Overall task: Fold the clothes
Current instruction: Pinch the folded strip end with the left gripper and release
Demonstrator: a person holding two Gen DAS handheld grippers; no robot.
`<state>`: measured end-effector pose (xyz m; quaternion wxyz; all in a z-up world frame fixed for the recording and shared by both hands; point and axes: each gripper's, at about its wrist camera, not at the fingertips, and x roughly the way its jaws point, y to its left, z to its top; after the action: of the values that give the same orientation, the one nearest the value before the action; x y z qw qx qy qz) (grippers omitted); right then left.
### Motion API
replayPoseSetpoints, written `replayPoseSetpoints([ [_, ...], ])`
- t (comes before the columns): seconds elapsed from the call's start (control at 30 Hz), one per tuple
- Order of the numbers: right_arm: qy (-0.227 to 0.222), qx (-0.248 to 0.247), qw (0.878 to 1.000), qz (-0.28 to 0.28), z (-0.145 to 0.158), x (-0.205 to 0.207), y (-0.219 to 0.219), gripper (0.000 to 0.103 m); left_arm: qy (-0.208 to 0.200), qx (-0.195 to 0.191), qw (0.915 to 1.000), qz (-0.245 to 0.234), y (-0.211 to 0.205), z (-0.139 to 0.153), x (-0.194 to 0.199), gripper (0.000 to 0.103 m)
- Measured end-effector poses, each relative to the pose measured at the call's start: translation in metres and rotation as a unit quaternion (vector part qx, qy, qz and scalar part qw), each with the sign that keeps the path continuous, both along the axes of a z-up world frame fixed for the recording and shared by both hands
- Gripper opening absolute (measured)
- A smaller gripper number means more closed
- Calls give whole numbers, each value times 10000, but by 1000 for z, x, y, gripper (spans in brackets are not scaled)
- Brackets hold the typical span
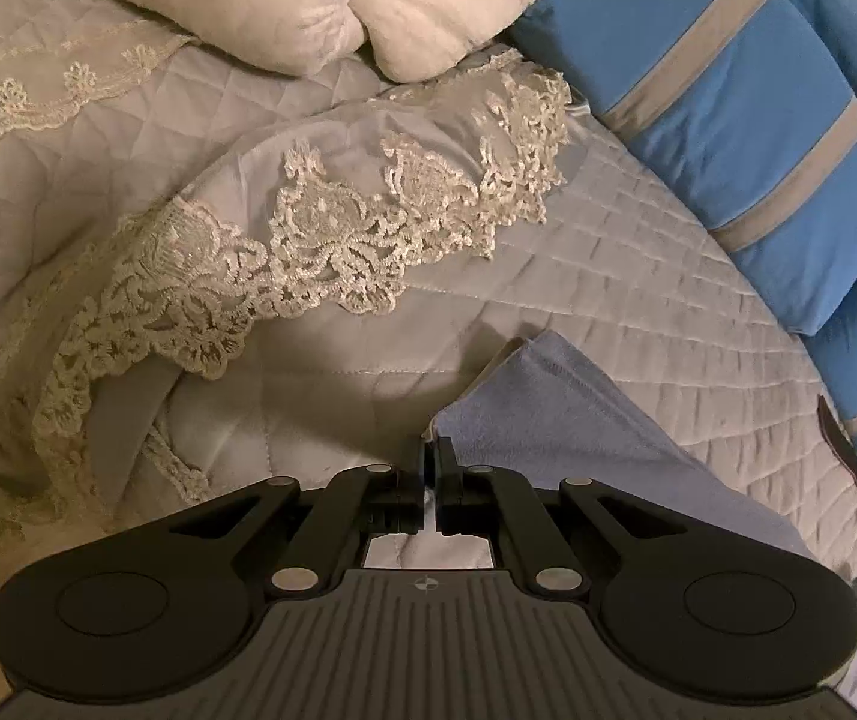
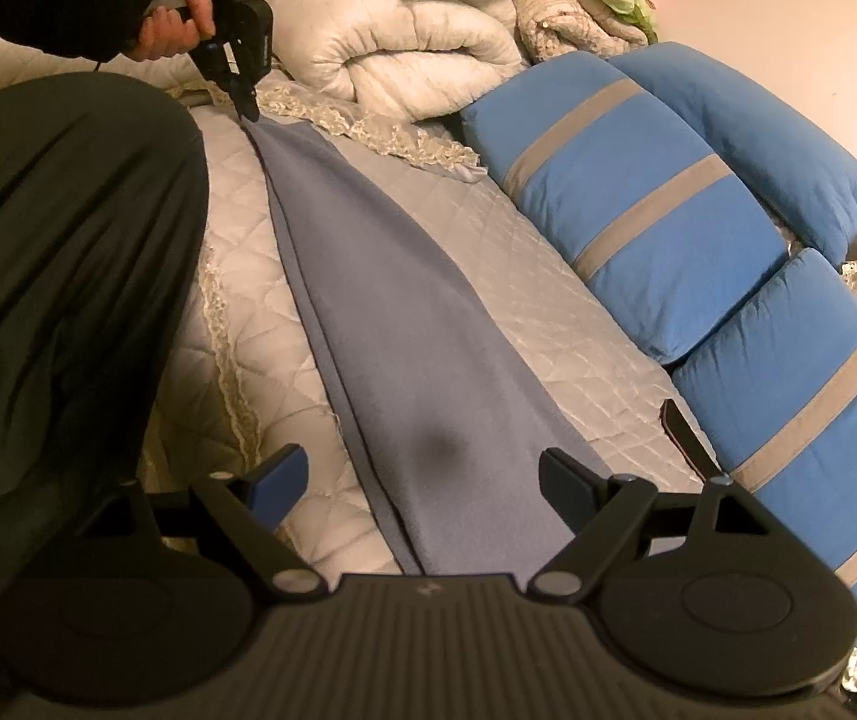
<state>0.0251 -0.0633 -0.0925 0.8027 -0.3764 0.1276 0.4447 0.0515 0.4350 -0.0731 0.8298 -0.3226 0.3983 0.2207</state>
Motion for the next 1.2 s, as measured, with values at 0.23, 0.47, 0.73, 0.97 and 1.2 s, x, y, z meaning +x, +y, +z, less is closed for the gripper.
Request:
replayPoseSetpoints([
  [0.23, 42, -83, 10000, -4, -5, 1, 1, 92, -518, 607, 9965, -242, -1, 21, 16, 42],
  [0.47, 85, -87, 9999, -64, -6, 3, 2, 92, -559, 775, 9942, -493, -5, 18, 54, 46],
  [0.73, 91, -112, 9999, -15, -7, 3, 2, 92, -132, 915, 9934, -680, -7, 1, 72, 0],
  [0.97, 96, -104, 9999, -16, -7, 4, 3, 92, -546, 1328, 9878, -607, -10, 24, 71, 0],
  [1.2, 91, -103, 9999, -12, -8, 3, 4, 92, -128, 1077, 9920, -651, -4, 21, 82, 15],
])
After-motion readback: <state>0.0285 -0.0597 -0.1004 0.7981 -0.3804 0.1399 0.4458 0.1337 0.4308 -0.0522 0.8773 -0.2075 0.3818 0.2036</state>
